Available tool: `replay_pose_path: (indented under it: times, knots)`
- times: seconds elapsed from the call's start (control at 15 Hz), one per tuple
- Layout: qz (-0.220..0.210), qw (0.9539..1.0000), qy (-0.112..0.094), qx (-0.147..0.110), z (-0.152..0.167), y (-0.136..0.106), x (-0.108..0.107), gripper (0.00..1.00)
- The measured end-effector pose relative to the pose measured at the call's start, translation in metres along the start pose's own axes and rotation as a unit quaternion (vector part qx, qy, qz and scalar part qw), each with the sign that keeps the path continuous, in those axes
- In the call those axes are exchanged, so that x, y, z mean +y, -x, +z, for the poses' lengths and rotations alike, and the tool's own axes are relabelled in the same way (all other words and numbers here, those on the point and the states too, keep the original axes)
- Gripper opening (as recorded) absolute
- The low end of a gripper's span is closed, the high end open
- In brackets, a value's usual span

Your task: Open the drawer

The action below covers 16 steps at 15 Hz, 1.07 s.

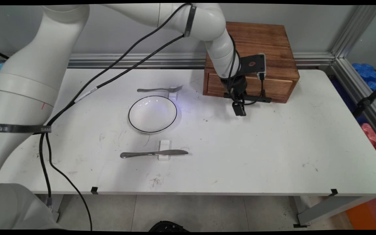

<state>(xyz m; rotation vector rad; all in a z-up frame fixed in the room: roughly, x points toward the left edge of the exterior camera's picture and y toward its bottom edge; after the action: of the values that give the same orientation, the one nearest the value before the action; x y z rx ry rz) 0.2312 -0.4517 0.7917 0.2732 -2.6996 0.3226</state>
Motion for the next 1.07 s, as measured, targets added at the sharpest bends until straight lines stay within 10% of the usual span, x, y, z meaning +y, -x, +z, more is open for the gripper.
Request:
replay_pose_path:
  times: [1.07]
  knots:
    - [-0.006, 0.9999, 0.015, -0.005, 0.006, 0.003, 0.021, 1.00]
